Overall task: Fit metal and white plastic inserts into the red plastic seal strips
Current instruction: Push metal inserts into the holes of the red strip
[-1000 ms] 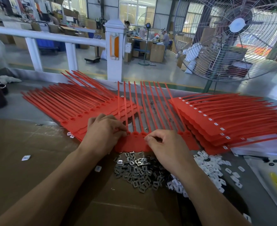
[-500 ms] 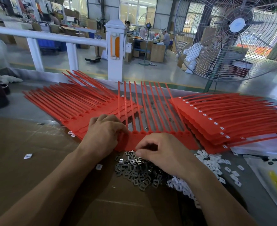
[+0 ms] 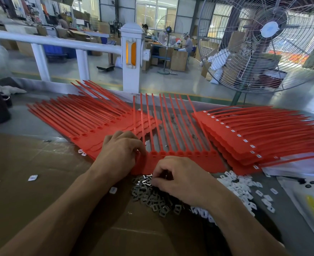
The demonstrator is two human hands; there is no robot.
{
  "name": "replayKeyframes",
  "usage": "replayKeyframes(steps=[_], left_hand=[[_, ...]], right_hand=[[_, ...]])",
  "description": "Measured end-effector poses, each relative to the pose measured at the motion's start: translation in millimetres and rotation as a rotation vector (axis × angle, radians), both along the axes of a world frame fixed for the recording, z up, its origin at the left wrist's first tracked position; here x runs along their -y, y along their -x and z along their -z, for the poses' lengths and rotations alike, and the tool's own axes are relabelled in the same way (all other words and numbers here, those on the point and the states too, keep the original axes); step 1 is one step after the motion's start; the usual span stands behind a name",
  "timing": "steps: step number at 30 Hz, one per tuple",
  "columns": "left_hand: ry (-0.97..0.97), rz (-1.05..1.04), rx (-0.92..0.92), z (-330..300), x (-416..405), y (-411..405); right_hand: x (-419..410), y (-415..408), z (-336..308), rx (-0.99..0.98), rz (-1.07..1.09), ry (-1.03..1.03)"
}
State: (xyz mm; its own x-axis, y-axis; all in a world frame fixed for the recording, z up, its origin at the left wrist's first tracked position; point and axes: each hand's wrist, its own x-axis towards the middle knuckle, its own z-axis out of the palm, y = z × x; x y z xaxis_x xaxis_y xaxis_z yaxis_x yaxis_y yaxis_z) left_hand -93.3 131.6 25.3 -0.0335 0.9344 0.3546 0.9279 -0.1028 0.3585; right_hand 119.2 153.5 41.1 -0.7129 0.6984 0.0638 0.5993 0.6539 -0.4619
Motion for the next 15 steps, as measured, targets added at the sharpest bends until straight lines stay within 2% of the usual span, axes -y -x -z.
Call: replayKeyframes(steps=[15], left_hand=[[-0.06,-0.014,0.091,1.6,0.2,0.2]], right_hand=[[1.9,2.7,1.1,-0.046,0.007,0.046]])
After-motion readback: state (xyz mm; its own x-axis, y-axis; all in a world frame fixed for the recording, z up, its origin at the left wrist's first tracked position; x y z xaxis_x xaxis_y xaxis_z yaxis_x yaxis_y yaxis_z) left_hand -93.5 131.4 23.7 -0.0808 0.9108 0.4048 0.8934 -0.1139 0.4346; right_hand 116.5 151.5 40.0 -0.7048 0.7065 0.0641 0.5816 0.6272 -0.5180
